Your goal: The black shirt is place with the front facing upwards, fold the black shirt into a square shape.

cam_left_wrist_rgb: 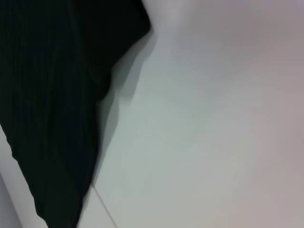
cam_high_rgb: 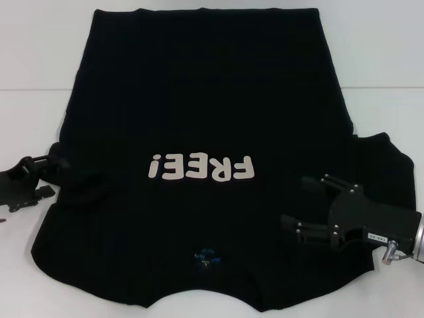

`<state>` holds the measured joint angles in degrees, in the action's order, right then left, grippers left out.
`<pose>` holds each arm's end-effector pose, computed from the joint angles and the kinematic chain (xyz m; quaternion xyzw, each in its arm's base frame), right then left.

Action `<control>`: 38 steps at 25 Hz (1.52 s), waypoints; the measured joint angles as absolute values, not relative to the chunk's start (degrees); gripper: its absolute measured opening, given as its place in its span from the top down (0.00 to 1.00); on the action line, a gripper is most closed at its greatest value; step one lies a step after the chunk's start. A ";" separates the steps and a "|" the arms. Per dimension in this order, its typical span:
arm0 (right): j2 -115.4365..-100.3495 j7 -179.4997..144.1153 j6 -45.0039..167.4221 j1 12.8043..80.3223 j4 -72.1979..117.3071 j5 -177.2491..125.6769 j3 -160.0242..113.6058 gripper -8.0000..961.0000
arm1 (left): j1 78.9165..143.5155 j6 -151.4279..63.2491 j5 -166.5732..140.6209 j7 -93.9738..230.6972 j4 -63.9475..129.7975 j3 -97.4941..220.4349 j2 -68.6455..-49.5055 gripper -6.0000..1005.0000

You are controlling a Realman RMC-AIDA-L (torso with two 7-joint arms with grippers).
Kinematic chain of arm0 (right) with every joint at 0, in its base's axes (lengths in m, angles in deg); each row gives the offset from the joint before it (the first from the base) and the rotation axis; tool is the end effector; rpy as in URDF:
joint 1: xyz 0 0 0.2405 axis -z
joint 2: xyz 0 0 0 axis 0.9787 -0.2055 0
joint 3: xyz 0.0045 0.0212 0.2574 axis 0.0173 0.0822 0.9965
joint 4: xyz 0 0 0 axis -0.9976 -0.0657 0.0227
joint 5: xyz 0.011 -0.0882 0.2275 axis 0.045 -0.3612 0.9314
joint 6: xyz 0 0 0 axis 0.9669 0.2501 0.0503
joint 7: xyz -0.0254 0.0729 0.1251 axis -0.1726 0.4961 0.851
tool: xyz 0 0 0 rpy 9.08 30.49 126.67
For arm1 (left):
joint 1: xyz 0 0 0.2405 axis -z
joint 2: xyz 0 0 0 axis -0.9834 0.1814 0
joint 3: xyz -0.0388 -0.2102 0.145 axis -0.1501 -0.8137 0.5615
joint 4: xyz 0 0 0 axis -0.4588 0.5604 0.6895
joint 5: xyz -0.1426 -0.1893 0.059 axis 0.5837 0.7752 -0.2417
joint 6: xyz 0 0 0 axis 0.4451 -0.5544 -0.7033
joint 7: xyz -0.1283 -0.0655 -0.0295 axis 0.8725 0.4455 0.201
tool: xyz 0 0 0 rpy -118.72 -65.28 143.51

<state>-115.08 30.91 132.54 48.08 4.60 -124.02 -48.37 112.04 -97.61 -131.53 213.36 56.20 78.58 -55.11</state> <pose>0.3147 0.3412 -0.0522 -0.9339 0.1428 0.2449 0.2177 -0.4004 0.3882 0.0477 -0.5302 -0.7699 -0.2594 0.2426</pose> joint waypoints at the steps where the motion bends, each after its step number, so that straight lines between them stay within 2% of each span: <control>1: -115.07 30.91 132.54 48.09 4.59 -124.02 -48.37 0.02 | 112.12 -97.50 -131.48 213.37 56.20 78.58 -55.12 0.26; 38: -115.14 30.91 132.95 48.53 4.59 -124.02 -48.37 0.02 | 117.04 -92.91 -128.16 212.86 54.28 78.42 -55.43 0.26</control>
